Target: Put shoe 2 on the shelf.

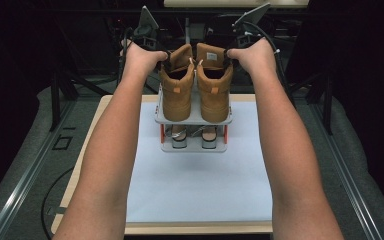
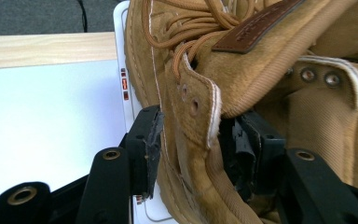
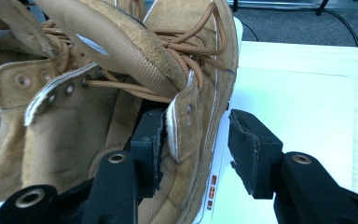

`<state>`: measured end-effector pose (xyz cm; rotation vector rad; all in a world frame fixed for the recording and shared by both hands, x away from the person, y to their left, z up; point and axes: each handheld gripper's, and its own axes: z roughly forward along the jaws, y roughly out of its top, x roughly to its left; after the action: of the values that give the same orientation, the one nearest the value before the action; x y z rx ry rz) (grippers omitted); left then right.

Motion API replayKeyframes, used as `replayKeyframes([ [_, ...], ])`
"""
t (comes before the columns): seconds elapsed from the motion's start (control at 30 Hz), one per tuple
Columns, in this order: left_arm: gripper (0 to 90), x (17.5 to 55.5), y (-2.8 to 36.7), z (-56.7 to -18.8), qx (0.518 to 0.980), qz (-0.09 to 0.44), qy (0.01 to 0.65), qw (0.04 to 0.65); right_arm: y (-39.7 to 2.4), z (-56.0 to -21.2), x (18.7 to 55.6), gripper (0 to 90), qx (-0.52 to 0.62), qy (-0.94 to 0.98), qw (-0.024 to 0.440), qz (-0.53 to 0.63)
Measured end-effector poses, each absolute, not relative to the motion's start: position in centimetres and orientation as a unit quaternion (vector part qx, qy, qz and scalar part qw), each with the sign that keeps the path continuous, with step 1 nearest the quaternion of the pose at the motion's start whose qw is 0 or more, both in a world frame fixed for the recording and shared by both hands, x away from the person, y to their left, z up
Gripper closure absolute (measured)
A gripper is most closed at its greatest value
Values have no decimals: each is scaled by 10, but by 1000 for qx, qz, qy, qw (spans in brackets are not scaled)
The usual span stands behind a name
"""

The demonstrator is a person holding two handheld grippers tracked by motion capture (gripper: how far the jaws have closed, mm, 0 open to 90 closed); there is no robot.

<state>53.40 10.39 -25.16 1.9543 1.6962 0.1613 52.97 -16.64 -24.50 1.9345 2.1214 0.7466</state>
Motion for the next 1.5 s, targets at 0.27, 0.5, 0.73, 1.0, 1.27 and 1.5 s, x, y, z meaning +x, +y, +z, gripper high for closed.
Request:
replayKeyframes([
  [0.27, 550, 521, 115, -234, 722, 75, 629, 277, -172, -236, 519, 549, 650, 708, 90, 260],
  [0.5, 550, 510, 131, -226, 715, 85, 632, 286, -179, -229, 509, 552, 650, 706, 95, 264],
  [0.73, 548, 507, 145, -233, 713, 83, 635, 285, -193, -223, 501, 544, 655, 701, 123, 254],
  [1.0, 545, 506, 160, -248, 713, 82, 636, 283, -202, -224, 490, 536, 651, 708, 152, 228],
  [1.27, 545, 502, 170, -257, 715, 80, 636, 281, -212, -230, 481, 536, 644, 716, 156, 220],
  [1.5, 567, 500, 176, -267, 719, 73, 634, 277, -220, -242, 478, 536, 637, 726, 151, 212],
])
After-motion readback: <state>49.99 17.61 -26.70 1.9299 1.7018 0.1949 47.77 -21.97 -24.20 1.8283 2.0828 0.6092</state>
